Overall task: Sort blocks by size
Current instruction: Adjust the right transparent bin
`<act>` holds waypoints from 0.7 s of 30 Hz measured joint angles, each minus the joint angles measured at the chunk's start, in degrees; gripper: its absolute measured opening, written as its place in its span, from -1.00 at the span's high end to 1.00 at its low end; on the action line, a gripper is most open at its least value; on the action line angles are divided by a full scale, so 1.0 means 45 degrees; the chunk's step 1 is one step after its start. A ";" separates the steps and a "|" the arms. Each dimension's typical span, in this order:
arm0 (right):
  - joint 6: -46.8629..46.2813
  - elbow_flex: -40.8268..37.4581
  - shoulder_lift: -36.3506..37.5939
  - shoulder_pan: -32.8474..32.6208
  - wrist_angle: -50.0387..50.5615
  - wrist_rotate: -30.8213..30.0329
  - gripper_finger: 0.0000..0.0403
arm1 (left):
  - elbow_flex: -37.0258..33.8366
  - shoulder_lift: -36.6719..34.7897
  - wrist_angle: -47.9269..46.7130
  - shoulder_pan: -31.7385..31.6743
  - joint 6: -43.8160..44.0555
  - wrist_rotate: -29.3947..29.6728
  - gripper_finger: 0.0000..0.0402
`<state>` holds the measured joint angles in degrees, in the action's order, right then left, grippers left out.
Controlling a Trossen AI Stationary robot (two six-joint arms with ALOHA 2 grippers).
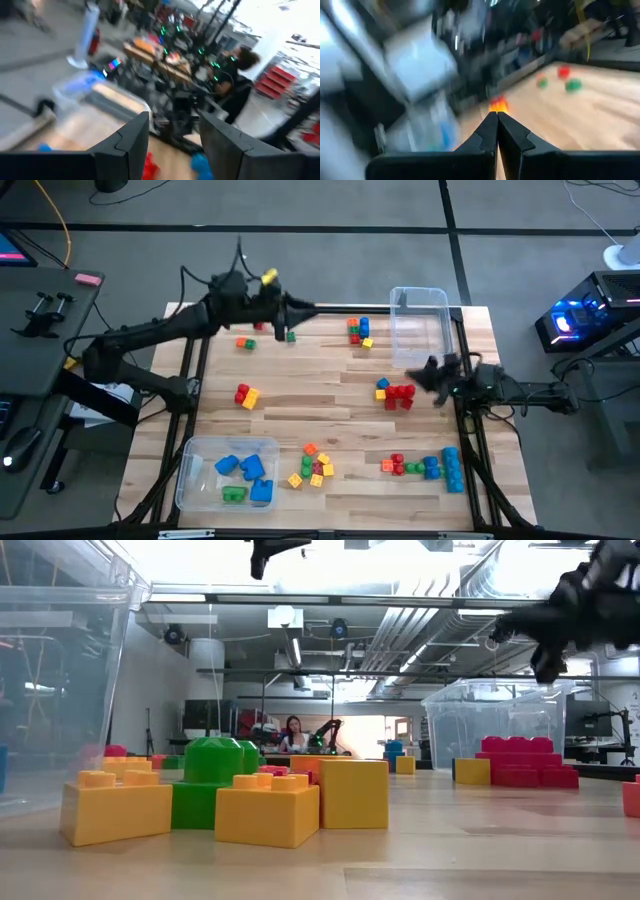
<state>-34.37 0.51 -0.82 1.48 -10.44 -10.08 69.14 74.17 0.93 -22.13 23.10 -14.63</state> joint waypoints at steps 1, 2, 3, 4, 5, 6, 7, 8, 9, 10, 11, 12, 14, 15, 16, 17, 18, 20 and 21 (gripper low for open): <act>-0.0807 -0.0005 -0.0004 0.0000 -0.1026 -0.1099 0.98 | 0.0124 -0.0001 -0.0061 -0.0164 -0.0260 -0.0005 0.20; -0.1535 -0.0005 0.0005 0.0000 -0.1995 -0.2327 0.98 | 0.0193 -0.0054 -0.0144 -0.0299 -0.0476 -0.0005 0.20; -0.2191 -0.0005 0.0005 0.0004 -0.2831 -0.3390 0.98 | 0.0190 -0.0158 -0.0305 -0.0402 -0.0646 -0.0018 0.20; -0.2507 -0.0005 -0.0004 0.0009 -0.3622 -0.4239 0.98 | 0.0189 -0.0263 -0.0562 -0.0484 -0.0814 -0.0015 0.20; -0.2480 -0.0004 -0.0085 0.0010 -0.4521 -0.4854 0.98 | 0.0189 -0.0369 -0.0826 -0.0537 -0.0964 -0.0021 0.20; -0.2353 -0.0005 -0.0262 0.0010 -0.5507 -0.4942 0.98 | 0.0192 -0.0452 -0.1150 -0.0573 -0.1098 -0.0019 0.20; -0.2171 0.0001 -0.0572 0.0010 -0.6576 -0.4502 0.98 | 0.0194 -0.0497 -0.1506 -0.0597 -0.1201 -0.0017 0.20; -0.2034 0.0059 -0.0988 0.0007 -0.7602 -0.3681 0.98 | 0.0193 -0.0511 -0.1831 -0.0597 -0.1297 -0.0017 0.20; -0.1933 0.0309 -0.1504 0.0005 -0.8200 -0.2746 0.98 | 0.0189 -0.0501 -0.2124 -0.0596 -0.1417 -0.0014 0.20; -0.1758 0.0786 -0.2160 0.0002 -0.8561 -0.1948 0.98 | 0.0184 -0.0486 -0.2388 -0.0592 -0.1551 -0.0014 0.20; -0.1475 0.1417 -0.2838 -0.0017 -0.8665 -0.1323 0.98 | 0.0175 -0.0477 -0.2567 -0.0592 -0.1662 -0.0003 0.20; -0.1064 0.2180 -0.3575 -0.0044 -0.8544 -0.0832 0.98 | 0.0175 -0.0472 -0.2608 -0.0592 -0.1769 0.0054 0.20; 0.0046 0.3968 -0.5271 -0.0109 -0.7083 -0.0007 0.98 | 0.0175 -0.0481 -0.2521 -0.0649 -0.1950 0.0059 0.20; 0.0649 0.4910 -0.6074 -0.0112 -0.5631 0.0334 0.98 | 0.0175 -0.0496 -0.2443 -0.0705 -0.2014 0.0056 0.20; 0.1031 0.5880 -0.6826 -0.0112 -0.3858 0.0633 0.97 | 0.0175 -0.0545 -0.2447 -0.0784 -0.2141 0.0016 0.20; 0.1279 0.6875 -0.7542 -0.0112 -0.1874 0.0883 0.96 | 0.0175 -0.0634 -0.2511 -0.0897 -0.2303 -0.0009 0.20; 0.1335 0.7935 -0.8285 -0.0112 0.0286 0.1100 0.94 | 0.0175 -0.0782 -0.2579 -0.1022 -0.2517 -0.0019 0.20; 0.1326 0.9956 -0.9753 -0.0107 0.5017 0.1359 0.86 | 0.0175 -0.1211 -0.2902 -0.1321 -0.3015 -0.0034 0.20; 0.1321 1.0862 -1.0536 -0.0102 0.7155 0.1418 0.80 | 0.0177 -0.1479 -0.3161 -0.1496 -0.3269 -0.0034 0.20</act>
<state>-28.42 49.39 -48.23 1.02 21.76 -3.70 69.94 67.52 -13.29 -28.86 8.39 -14.79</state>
